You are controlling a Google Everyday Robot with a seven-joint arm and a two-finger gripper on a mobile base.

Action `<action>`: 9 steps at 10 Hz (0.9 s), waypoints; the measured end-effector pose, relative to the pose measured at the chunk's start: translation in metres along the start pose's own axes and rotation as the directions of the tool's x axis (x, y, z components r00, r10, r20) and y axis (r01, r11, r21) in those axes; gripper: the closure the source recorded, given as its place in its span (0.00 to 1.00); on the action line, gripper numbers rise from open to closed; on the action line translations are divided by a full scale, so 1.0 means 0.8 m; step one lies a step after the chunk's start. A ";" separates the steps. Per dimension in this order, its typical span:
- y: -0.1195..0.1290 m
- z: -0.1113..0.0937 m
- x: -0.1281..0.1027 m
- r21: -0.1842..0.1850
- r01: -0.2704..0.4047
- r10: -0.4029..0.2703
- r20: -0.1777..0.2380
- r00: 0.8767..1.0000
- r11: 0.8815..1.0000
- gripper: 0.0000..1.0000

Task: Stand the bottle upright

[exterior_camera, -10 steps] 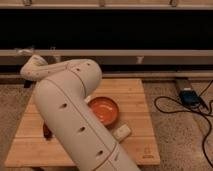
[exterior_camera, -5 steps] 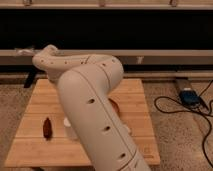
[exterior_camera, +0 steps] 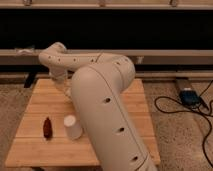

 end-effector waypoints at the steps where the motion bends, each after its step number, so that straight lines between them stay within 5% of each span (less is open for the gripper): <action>1: -0.002 -0.003 0.000 -0.006 -0.008 0.008 0.025 1.000 1.000 1.00; 9: -0.017 -0.025 -0.023 -0.040 -0.018 0.026 0.209 0.978 0.999 1.00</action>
